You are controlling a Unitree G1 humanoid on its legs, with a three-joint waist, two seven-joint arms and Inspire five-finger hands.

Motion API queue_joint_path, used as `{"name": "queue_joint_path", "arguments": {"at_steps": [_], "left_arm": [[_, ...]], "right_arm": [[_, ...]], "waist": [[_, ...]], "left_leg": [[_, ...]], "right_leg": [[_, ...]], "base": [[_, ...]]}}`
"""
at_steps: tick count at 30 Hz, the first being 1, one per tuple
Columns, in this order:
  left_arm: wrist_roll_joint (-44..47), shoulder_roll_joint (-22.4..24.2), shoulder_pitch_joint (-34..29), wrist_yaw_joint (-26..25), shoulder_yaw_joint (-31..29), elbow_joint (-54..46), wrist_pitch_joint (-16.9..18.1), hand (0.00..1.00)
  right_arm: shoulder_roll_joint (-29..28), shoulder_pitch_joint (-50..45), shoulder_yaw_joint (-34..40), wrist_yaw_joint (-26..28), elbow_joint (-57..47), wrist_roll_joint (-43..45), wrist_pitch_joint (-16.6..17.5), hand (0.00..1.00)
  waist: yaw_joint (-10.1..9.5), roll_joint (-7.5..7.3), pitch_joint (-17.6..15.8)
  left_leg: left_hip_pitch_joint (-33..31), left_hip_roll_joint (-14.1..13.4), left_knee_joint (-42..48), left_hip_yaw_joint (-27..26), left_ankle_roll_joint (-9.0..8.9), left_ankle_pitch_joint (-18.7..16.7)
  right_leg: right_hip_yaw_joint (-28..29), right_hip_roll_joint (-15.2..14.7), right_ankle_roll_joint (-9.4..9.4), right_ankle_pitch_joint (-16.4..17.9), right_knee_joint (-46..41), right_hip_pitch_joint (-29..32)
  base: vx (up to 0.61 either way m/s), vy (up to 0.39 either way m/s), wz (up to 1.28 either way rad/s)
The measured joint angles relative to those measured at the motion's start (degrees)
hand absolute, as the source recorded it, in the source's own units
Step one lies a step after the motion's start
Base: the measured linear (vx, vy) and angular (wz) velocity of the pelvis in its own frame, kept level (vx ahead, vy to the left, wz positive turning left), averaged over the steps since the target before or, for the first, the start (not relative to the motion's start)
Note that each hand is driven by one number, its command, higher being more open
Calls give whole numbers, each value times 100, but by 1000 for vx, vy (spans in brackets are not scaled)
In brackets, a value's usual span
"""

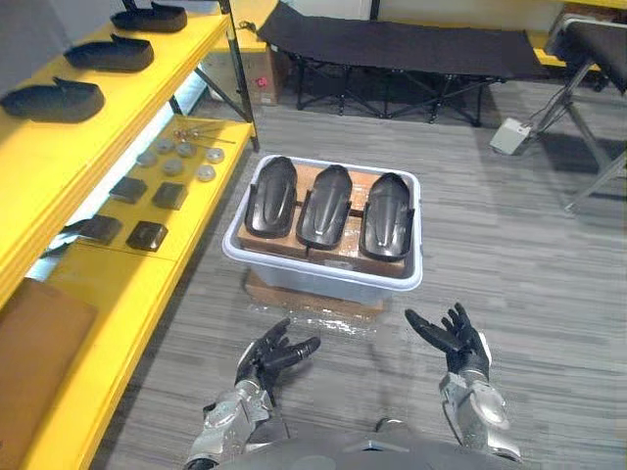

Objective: Walk over and take three plastic housings, then place them on the shelf

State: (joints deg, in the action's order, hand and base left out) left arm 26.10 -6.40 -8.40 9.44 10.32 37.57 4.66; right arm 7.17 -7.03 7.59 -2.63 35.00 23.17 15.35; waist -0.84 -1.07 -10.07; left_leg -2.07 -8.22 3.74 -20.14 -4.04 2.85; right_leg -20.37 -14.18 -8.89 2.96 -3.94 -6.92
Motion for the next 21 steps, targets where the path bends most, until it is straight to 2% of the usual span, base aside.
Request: {"name": "queue_joint_path", "arguments": {"at_steps": [1,4,7,10,11,13,14,17,18,21], "left_arm": [[-12,-67,10,8,76,-31,-14,100],[-14,-238,-44,10,69,-114,-84,100],[-5,-385,-82,13,60,-111,-99,100],[1,-440,-102,49,5,-103,-96,100],[2,-440,-51,76,-6,-104,-80,100],[3,-479,2,102,-29,-100,-46,100],[5,-501,57,121,-84,-94,-12,100],[7,-532,309,155,-177,-67,160,100],[3,-533,394,152,-180,-53,284,100],[11,-522,494,165,-172,-99,559,100]], "right_arm": [[-6,21,81,-75,-213,-45,14,100],[30,223,329,-255,-430,-52,16,100],[247,468,613,-402,-428,-33,8,100],[807,1129,1049,-655,-231,-21,5,100],[1101,1522,1201,-768,-6,19,-2,100],[1498,2105,1328,-829,358,253,-51,100],[1754,2447,1340,-871,618,438,-149,100],[2359,3134,1346,-781,1375,821,-453,100],[2541,3407,1338,-707,1664,976,-535,100],[2818,4066,1162,-546,2193,1152,-801,100]], "waist": [[9,-5,-4],[-29,30,22],[-48,20,16],[-51,-22,-39],[-75,2,-183],[-96,-54,-432],[-145,-109,-615],[-301,-116,-915],[-380,-89,-1053],[-457,98,-1383]], "left_leg": [[111,176,-197,-48,69,47],[315,402,-509,-154,137,91],[275,460,-617,-90,188,145],[-199,432,-485,22,230,155],[-397,357,-303,55,256,124],[-734,243,44,144,254,-1],[-938,156,286,206,298,-93],[-1347,53,646,358,321,-127],[-1478,28,770,406,321,-127],[-1790,-71,994,552,311,-56]], "right_leg": [[-30,-114,-85,-54,2,-9],[-55,-290,-204,-133,-10,-15],[-165,-325,-257,-168,-14,22],[-258,-330,-234,-262,-114,421],[-307,-284,-223,-386,-114,525],[-356,-214,-194,-511,-112,658],[-418,-164,-137,-561,-106,720],[-520,-87,-118,-579,-103,878],[-610,-73,-46,-529,-103,915],[-753,-33,74,-419,-334,1142]], "base": [[112,141,-2],[86,148,-8],[16,29,11],[-55,24,16],[-118,30,15],[-140,37,13],[-160,27,16],[-164,16,17],[-151,-4,14],[-160,4,14]]}}
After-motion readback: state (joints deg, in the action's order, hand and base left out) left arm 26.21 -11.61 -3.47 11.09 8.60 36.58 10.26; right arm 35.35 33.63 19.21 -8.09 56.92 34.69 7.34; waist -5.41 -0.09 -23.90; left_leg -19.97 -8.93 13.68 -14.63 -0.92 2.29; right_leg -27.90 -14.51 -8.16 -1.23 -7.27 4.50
